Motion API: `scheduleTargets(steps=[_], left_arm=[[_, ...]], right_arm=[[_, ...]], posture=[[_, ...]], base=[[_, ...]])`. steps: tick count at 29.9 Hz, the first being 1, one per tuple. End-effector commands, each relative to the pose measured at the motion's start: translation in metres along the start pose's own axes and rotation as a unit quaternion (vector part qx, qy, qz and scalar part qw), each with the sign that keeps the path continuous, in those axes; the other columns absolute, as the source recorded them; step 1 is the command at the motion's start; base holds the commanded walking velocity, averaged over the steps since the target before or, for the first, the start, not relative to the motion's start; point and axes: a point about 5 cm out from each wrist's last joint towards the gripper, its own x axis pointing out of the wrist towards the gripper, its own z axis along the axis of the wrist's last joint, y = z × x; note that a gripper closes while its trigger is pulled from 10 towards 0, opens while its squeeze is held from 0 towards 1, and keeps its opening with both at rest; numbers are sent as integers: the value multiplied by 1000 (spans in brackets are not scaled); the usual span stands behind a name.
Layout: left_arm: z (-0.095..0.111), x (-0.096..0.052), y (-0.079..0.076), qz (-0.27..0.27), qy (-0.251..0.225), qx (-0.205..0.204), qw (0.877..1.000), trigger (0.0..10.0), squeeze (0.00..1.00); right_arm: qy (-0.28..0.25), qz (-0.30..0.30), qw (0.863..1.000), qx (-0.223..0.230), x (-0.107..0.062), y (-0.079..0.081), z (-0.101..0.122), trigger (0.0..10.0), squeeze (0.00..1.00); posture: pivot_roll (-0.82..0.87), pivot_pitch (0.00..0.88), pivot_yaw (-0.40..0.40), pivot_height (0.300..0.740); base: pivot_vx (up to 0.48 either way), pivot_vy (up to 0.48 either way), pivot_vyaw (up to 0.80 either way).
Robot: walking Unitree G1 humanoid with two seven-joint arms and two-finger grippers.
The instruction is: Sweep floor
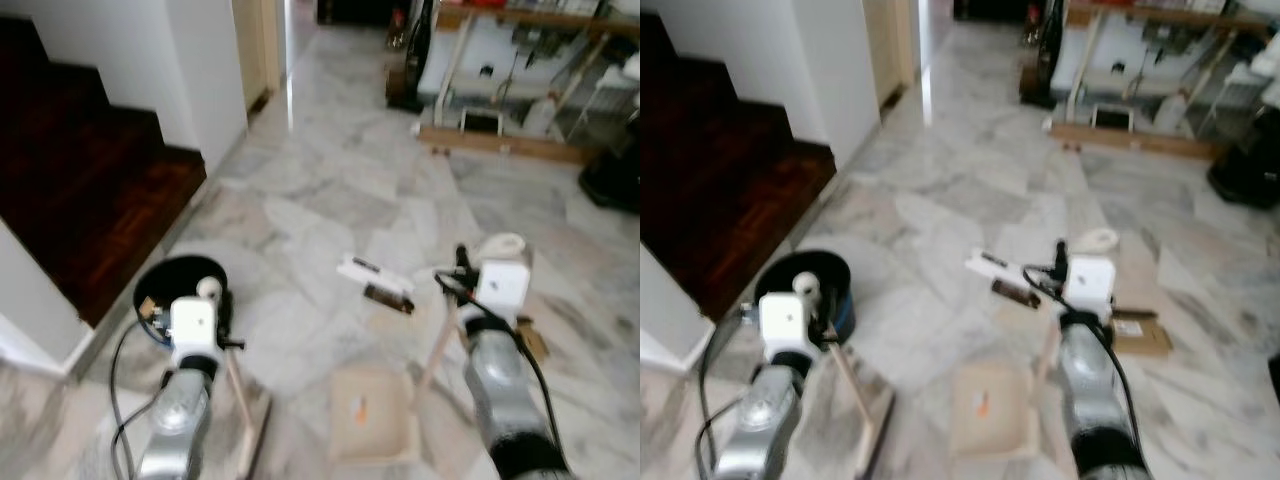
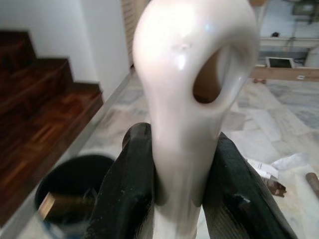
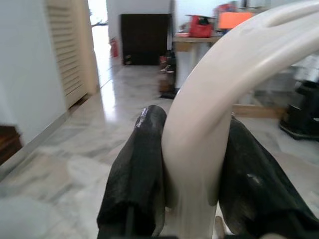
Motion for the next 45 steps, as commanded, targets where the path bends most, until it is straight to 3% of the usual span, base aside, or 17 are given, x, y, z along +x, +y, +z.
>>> scheduleTargets(steps=[1,25,45], left_arm=[[9,4,-8,-10,-21,-6,1000,10000,0],[10,5,-6,-10,-22,-4,1000,10000,0],[29,15,0,-2,-51,1,999,10000,0]], right_arm=[[-15,-13,1000,-7,3,-10,7,10000,0],[-20,-8,1000,-5,4,-7,9,10000,0],[-21,-6,1000,2,5,-2,10,10000,0]], posture=[[22,0,-14,740],[22,0,-11,740],[32,0,0,740]], base=[[337,0,-800],[337,0,-67],[337,0,0]])
